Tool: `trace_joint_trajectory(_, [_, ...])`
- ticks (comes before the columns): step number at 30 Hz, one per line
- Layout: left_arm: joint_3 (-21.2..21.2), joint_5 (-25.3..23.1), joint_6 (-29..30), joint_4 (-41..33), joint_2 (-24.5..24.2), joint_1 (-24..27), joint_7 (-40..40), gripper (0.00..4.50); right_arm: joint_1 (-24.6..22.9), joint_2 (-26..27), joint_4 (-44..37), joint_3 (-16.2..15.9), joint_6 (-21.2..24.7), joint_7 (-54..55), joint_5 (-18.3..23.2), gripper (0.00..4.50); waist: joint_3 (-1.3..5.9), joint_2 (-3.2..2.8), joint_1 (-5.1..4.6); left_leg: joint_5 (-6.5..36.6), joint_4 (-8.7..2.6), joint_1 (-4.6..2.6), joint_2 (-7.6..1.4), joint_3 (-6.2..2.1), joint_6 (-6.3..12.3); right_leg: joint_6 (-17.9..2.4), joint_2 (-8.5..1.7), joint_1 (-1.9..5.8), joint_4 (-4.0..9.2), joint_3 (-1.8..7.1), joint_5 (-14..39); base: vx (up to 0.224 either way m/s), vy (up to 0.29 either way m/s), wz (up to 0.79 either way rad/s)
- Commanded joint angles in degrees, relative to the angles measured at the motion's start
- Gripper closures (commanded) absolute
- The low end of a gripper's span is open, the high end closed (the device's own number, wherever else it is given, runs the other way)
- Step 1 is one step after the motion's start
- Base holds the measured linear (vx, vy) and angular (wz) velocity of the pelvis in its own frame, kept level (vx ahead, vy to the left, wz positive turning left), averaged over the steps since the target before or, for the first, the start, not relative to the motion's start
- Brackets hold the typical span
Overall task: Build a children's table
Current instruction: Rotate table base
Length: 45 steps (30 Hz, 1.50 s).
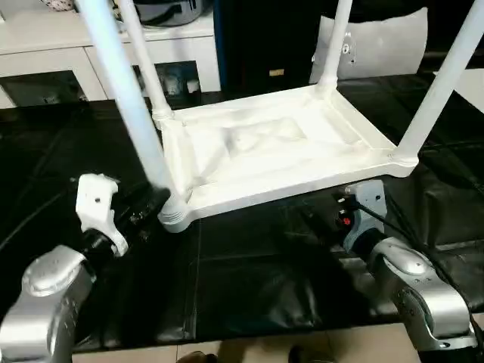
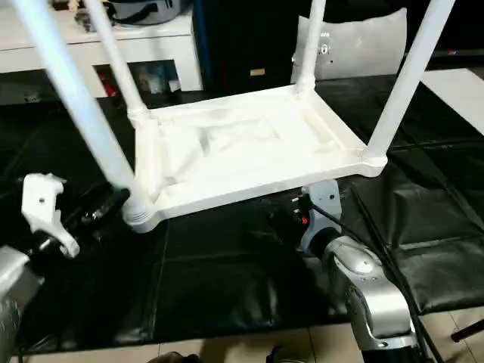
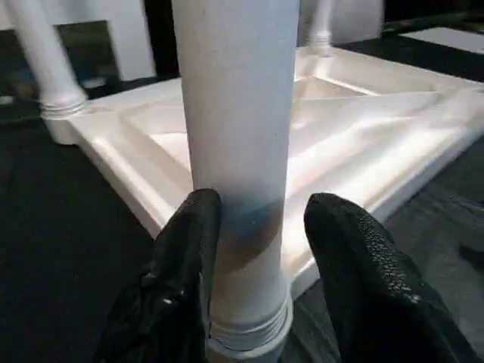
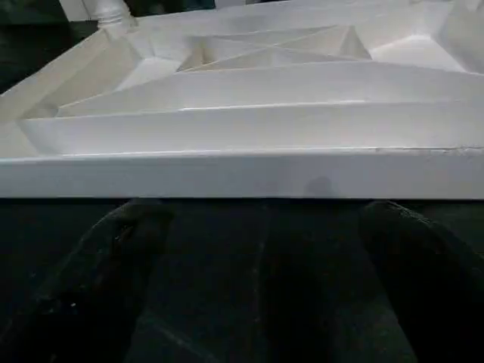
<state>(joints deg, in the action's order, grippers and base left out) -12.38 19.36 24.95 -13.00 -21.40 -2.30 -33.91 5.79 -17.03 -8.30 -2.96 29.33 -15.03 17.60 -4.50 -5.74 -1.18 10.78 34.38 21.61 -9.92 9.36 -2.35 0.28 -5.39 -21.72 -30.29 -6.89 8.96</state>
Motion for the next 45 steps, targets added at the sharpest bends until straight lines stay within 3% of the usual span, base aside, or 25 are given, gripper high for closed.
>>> trace_joint_trajectory(1, [-0.4,2.1,0.6,3.2,-0.8,-3.6,-2.5,2.32,1.3,0.1,0.1,-1.3,0.9,-0.3,-0.3,0.0,1.83,-0.55,0.18,47.1,-9.56,-0.9,-4.29,-2.26,-3.17,-0.9,-0.55,2.69,0.63,0.1,31.5,0.0,0.0,0.0])
trace_joint_trajectory(2, [-0.7,2.3,0.5,4.4,-0.9,-4.6,-2.7,2.32,1.6,0.1,0.5,-1.6,0.9,-0.6,-0.3,0.0,1.77,-1.18,1.11,49.4,-11.75,0.53,-5.27,-1.77,-3.8,-2.1,-0.13,4.23,-3.98,0.77,26.5,-0.097,-0.032,0.11])
trace_joint_trajectory(3, [-0.8,2.5,0.4,5.3,-1.1,-5.2,-2.9,2.32,1.7,0.2,0.6,-1.8,1.0,-0.9,-0.4,0.0,2.03,-0.62,5.88,50.4,-14.69,4.19,-6.59,0.83,-2.71,-2.1,0.57,6.02,-12.38,3.31,17.3,-0.025,-0.11,0.22])
trace_joint_trajectory(4, [-0.4,2.1,-0.1,7.0,-1.9,-6.2,-3.5,2.32,2.0,0.4,0.9,-2.0,0.9,-1.1,-0.7,0.0,3.11,4.1,4.53,35.8,-5.84,-2.61,-2.84,1.95,-2.71,2.4,-1.07,-0.8,-5.18,8.23,40.0,-0.025,-0.11,0.22])
trace_joint_trajectory(5, [-0.4,2.1,-0.1,7.0,-1.9,-6.2,-3.5,2.32,2.0,0.4,0.9,-2.0,0.9,-1.1,-0.7,0.0,2.73,4.05,4.53,22.8,4.35,-6.21,0.28,0.36,-1.9,1.9,-6.25,-6.33,4.81,8.8,60.0,0.031,-0.138,0.1])
trace_joint_trajectory(6, [-0.2,2.0,-0.4,8.0,-2.3,-6.7,-4.2,2.32,2.3,0.7,1.1,-2.1,0.8,-1.3,-0.7,0.0,2.69,4.02,4.49,3.4,6.81,-1.26,1.64,-3.12,1.48,1.1,-7.63,-2.85,4.98,12.31,65.1,0.002,-0.063,-0.07])
trace_joint_trajectory(7, [-0.3,2.5,-0.1,9.1,-2.6,-7.5,-5.0,2.2,2.6,1.0,1.0,-2.3,0.4,-2.2,-0.4,0.0,2.54,3.03,5.45,4.7,3.78,-0.73,0.22,-3.69,-0.3,-0.4,-6.9,-1.5,3.51,10.5,59.6,0.002,-0.063,-0.07])
trace_joint_trajectory(8, [-0.2,2.7,-0.2,10.0,-2.9,-8.0,-5.5,2.2,2.7,1.2,0.9,-2.4,0.2,-2.9,-0.1,0.0,2.96,2.24,5.77,8.6,0.97,-1.01,-0.59,-4.07,-1.52,-2.3,-5.27,-0.91,1.69,9.0,52.2,0.05,0.004,-0.01])
trace_joint_trajectory(9, [0.0,2.8,-0.2,10.6,-3.2,-8.3,-6.1,2.02,2.8,1.3,0.4,-2.6,0.2,-3.8,0.5,0.0,2.84,1.4,5.23,20.9,-2.91,-1.38,-1.72,-3.95,-3.64,-4.3,-0.79,-1.46,-0.81,6.83,38.1,0.0,0.0,0.0])
trace_joint_trajectory(10, [0.1,2.8,-0.3,11.0,-3.5,-8.5,-6.4,2.02,2.8,1.4,0.1,-2.7,0.3,-4.3,0.8,0.0,4.01,0.56,4.91,25.8,-3.82,-1.76,-2.18,-4.4,-4.46,-6.6,-0.81,-0.44,-2.11,6.97,26.6,0.0,0.0,0.0])
trace_joint_trajectory(12, [0.2,3.3,-0.4,12.7,-4.1,-9.8,-7.5,1.8,2.4,1.1,-1.5,-3.5,0.6,-7.0,2.4,0.0,3.98,0.29,4.4,24.7,-4.61,-0.94,-1.96,-4.05,-3.44,-9.1,-1.53,0.92,-1.8,6.91,18.2,0.0,0.0,0.0])
trace_joint_trajectory(13, [0.2,3.5,-0.3,13.2,-4.2,-10.2,-8.0,1.7,2.2,0.9,-1.9,-3.9,0.7,-7.9,2.8,0.0,3.87,0.16,4.44,25.8,-4.77,-1.1,-1.94,-3.98,-3.27,-9.1,-1.6,0.83,-1.49,6.87,19.6,0.0,0.0,0.0])
trace_joint_trajectory(15, [1.0,3.4,-0.8,15.1,-4.9,-11.6,-9.6,1.53,2.1,0.4,-2.0,-4.8,0.4,-9.0,2.8,0.0,3.37,0.71,3.75,28.5,-4.59,-1.39,-1.49,-3.59,-3.34,-8.0,-2.49,0.6,0.1,7.08,29.2,0.0,0.0,0.0])
trace_joint_trajectory(17, [1.5,2.9,-1.3,16.7,-5.2,-12.6,-10.4,1.46,1.9,0.5,-2.1,-5.2,0.1,-10.2,3.0,0.0,3.63,0.81,3.54,26.6,-4.72,-0.95,-1.46,-3.78,-3.09,-6.4,-2.96,1.1,0.48,7.14,32.4,0.0,0.0,0.0])
trace_joint_trajectory(19, [1.9,3.3,-1.1,17.8,-5.5,-13.4,-11.5,1.25,1.5,0.3,-3.5,-6.1,0.1,-12.9,4.1,0.0,4.08,0.96,3.33,21.2,-4.79,-0.57,-1.65,-3.5,-1.86,-7.2,-2.7,1.39,0.27,7.28,25.5,0.0,0.0,0.0])
trace_joint_trajectory(22, [2.5,3.1,-1.4,19.2,-6.1,-14.3,-12.6,1.11,0.8,-0.8,-5.6,-7.6,0.1,-16.6,5.3,0.0,4.21,0.89,2.95,18.4,-4.69,-0.12,-1.7,-3.31,-0.92,-9.7,-2.54,1.86,-0.37,7.17,20.1,0.019,-0.001,-0.01])
trace_joint_trajectory(24, [2.3,3.5,-1.5,20.3,-6.0,-15.0,-13.0,0.92,0.3,-1.6,-7.0,-8.4,0.2,-18.9,6.5,0.0,4.52,0.85,3.15,15.8,-4.25,-0.37,-1.87,-3.06,-0.27,-11.1,-2.66,1.84,-0.61,7.34,16.3,0.027,-0.007,-0.01])
trace_joint_trajectory(26, [2.9,3.4,-1.6,21.8,-6.6,-15.8,-14.5,0.75,-0.3,-2.0,-8.4,-8.8,0.7,-21.1,8.3,0.0,4.68,0.9,3.22,12.6,-4.07,-0.03,-1.89,-2.94,0.43,-12.2,-2.58,2.25,-0.99,7.22,12.3,0.062,-0.019,0.0])
trace_joint_trajectory(28, [3.3,3.0,-2.0,22.7,-6.8,-16.2,-14.9,0.63,-0.5,-2.2,-8.7,-9.1,0.7,-21.6,8.5,0.0,5.2,0.79,3.58,8.1,-3.41,-0.36,-1.91,-2.61,1.58,-13.6,-2.39,2.21,-1.52,7.15,5.3,0.06,-0.02,0.0])
trace_joint_trajectory(30, [3.6,2.5,-2.9,24.3,-6.8,-17.1,-15.0,0.5,-0.4,-1.8,-8.0,-9.2,0.4,-21.1,7.4,0.0,5.18,1.15,3.71,6.1,-3.41,-0.17,-1.75,-2.44,2.21,-14.4,-2.32,2.49,-1.71,6.91,2.7,0.0,0.0,0.0])
trace_joint_trajectory(32, [3.7,2.4,-3.8,26.5,-6.3,-18.7,-15.0,0.32,0.5,-0.9,-5.3,-9.1,0.6,-17.6,4.3,0.0,4.93,1.32,3.74,6.2,-3.61,-0.11,-1.66,-2.33,2.0,-14.5,-2.29,2.47,-1.49,6.79,4.6,0.0,0.0,0.0])
trace_joint_trajectory(34, [3.6,3.1,-4.3,28.8,-4.9,-21.0,-15.4,0.09,2.6,1.2,0.0,-7.4,1.5,-9.0,-0.5,0.0,4.67,1.52,3.61,9.1,-3.94,-0.44,-1.75,-2.23,0.2,-14.3,-2.35,2.27,-1.12,6.86,10.7,0.0,0.0,0.0])
trace_joint_trajectory(37, [3.6,4.8,-2.9,28.9,-3.9,-22.0,-17.0,0.09,3.8,1.8,3.1,-6.6,2.0,-4.9,-2.9,0.0,4.53,1.65,3.52,11.8,-4.21,-0.82,-1.92,-2.12,-1.75,-13.7,-2.42,2.1,-0.87,7.03,14.8,0.0,0.0,0.0])
trace_joint_trajectory(40, [5.8,12.2,4.3,22.4,-3.0,-20.6,-23.7,0.09,7.7,1.0,10.5,-8.4,2.0,-2.7,-6.9,0.0,4.73,1.29,3.39,10.9,-4.05,-0.81,-1.83,-1.89,-2.09,-14.1,-2.32,2.18,-1.3,7.15,11.3,0.0,0.0,0.0])
trace_joint_trajectory(45, [9.9,14.6,7.4,15.5,-4.3,-16.3,-27.4,0.09,12.0,2.6,19.3,-8.5,-1.1,-0.2,-9.8,0.0,4.91,1.44,3.31,7.5,-3.77,-0.4,-1.93,-1.63,-0.37,-15.8,-2.45,2.66,-1.82,7.04,5.6,0.0,0.0,0.0])
